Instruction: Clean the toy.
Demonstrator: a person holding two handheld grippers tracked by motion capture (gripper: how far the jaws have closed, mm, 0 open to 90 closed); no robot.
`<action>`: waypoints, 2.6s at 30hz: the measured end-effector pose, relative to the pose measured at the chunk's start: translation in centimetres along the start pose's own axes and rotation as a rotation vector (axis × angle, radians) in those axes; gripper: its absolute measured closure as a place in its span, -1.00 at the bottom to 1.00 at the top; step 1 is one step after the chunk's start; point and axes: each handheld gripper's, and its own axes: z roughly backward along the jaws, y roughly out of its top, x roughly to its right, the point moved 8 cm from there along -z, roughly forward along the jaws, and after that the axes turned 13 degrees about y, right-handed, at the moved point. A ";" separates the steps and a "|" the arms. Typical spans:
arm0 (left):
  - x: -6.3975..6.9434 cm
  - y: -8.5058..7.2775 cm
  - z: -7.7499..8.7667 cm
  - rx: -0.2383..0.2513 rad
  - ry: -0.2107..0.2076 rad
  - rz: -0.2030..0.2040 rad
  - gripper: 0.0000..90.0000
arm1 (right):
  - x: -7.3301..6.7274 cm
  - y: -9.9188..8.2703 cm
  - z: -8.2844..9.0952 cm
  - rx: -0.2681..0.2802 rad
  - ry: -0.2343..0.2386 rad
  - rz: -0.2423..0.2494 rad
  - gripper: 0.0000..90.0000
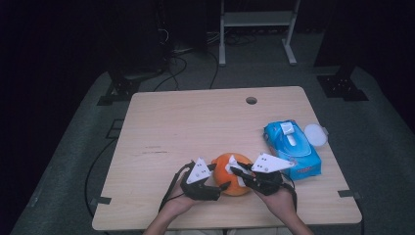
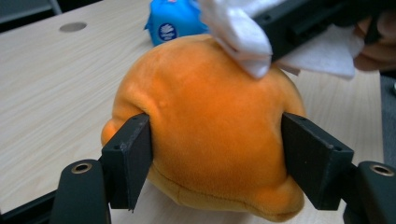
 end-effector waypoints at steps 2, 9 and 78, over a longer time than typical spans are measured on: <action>0.0 0.0 0.0 0.014 -0.017 0.008 -0.39 | 0.8 -0.2 0.4 -0.014 -0.018 -0.007 0.72; -0.9 -1.0 -0.7 -0.036 -0.073 0.176 -0.74 | 2.9 -2.3 0.9 -0.067 -0.015 -0.095 0.72; -0.2 0.0 -0.5 0.025 -0.024 0.096 -0.71 | 1.6 -1.8 1.5 -0.042 0.026 -0.051 0.72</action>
